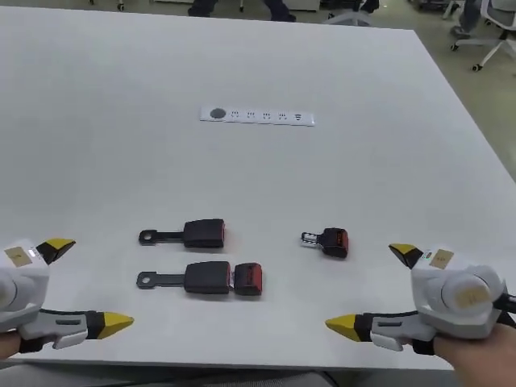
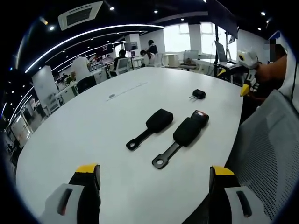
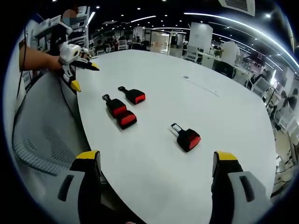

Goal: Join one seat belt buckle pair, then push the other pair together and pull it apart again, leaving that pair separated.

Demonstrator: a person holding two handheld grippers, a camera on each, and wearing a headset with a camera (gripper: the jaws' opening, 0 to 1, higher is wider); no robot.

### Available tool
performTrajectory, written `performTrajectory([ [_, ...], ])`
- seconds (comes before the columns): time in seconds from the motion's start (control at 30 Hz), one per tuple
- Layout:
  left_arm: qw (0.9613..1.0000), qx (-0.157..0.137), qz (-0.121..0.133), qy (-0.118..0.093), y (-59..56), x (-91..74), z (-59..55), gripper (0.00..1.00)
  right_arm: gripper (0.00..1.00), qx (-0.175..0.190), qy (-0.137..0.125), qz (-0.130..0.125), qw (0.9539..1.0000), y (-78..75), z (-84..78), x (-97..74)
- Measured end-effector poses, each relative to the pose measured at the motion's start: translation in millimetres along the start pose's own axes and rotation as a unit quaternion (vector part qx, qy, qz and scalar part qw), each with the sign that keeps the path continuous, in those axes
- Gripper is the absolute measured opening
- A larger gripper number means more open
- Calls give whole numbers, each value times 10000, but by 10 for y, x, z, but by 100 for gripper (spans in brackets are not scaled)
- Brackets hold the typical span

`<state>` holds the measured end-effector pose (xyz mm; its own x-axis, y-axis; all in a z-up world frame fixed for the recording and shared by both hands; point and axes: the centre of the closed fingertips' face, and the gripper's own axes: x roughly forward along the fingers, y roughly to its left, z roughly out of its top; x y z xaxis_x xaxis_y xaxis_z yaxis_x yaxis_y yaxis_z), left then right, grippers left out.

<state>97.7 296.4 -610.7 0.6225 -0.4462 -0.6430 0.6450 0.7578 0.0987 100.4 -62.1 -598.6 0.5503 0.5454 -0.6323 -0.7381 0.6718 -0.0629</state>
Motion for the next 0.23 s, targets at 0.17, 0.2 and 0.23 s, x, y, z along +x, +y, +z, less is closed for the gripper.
performTrajectory([
  [0.17, 10000, -33, 42, 21, 23, -19, -32, 96, 99, -54, -4, 206, 9998, 99, 9, 9],
  [0.2, 10000, -31, 57, 31, 23, -19, -34, 97, 99, -354, 65, 271, 9990, 136, -2, 5],
  [0.23, 10000, -15, 61, 35, 14, -20, -31, 97, 99, -404, 95, 244, 9988, 153, -11, 5],
])
